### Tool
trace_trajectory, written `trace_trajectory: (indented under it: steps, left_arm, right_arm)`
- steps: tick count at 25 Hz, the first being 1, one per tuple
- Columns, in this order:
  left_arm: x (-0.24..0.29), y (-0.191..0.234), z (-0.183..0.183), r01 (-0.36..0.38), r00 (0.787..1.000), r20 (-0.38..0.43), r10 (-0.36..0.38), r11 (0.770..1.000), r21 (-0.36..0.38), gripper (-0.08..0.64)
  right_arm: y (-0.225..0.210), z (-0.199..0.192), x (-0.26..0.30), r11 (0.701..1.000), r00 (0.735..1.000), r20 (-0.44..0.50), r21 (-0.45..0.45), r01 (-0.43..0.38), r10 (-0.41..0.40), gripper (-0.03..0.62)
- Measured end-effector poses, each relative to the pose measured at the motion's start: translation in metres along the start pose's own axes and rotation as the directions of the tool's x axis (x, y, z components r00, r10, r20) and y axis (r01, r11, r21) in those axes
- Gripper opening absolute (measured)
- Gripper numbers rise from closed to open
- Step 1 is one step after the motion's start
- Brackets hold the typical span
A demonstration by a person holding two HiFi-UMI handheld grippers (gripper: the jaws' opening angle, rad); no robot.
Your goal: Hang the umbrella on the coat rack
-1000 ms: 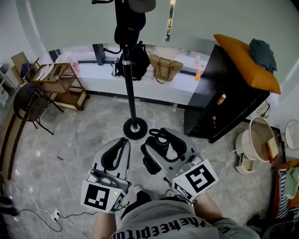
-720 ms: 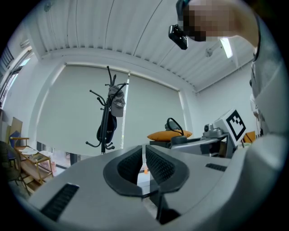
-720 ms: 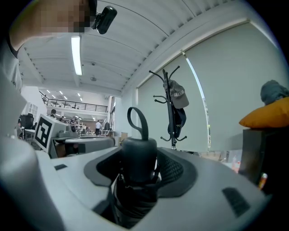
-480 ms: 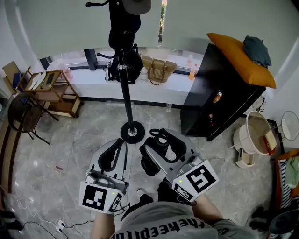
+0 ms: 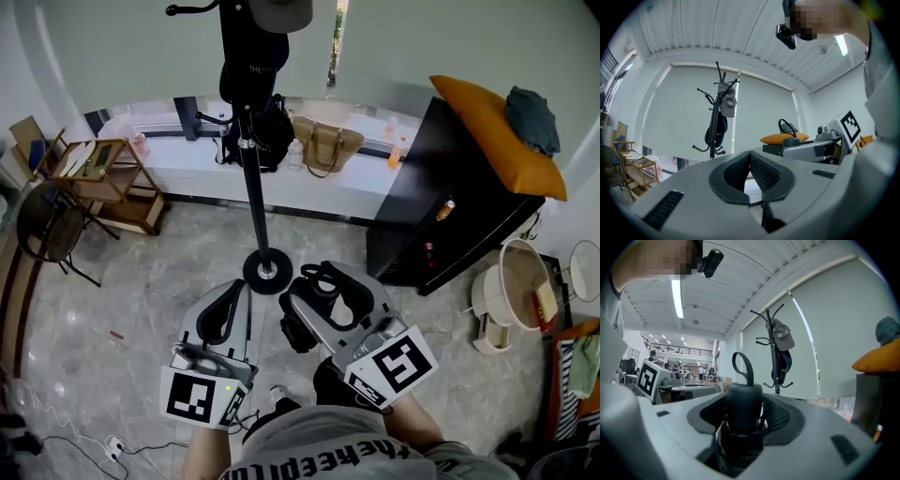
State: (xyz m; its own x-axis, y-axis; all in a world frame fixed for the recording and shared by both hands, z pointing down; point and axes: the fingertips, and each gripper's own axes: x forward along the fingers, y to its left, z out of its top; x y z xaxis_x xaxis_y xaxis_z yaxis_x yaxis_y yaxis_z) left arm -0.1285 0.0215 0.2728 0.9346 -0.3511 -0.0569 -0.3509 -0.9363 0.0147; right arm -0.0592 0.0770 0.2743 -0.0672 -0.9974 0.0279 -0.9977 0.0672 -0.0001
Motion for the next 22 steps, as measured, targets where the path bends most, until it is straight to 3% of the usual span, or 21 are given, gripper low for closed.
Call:
trace_trajectory:
  steps: [16, 22]
  left_arm:
    - [0.071, 0.004, -0.006, -0.117, 0.993, -0.009, 0.116, 0.993, -0.004, 0.015]
    - [0.096, -0.003, -0.002, -0.146, 0.989, 0.028, 0.146, 0.989, -0.008, 0.015]
  right_arm:
    - [-0.071, 0.003, 0.036, 0.992, 0.992, -0.005, -0.018, -0.124, 0.124, 0.239]
    - [-0.097, 0.002, 0.043, 0.986, 0.986, -0.008, -0.025, -0.165, 0.165, 0.239]
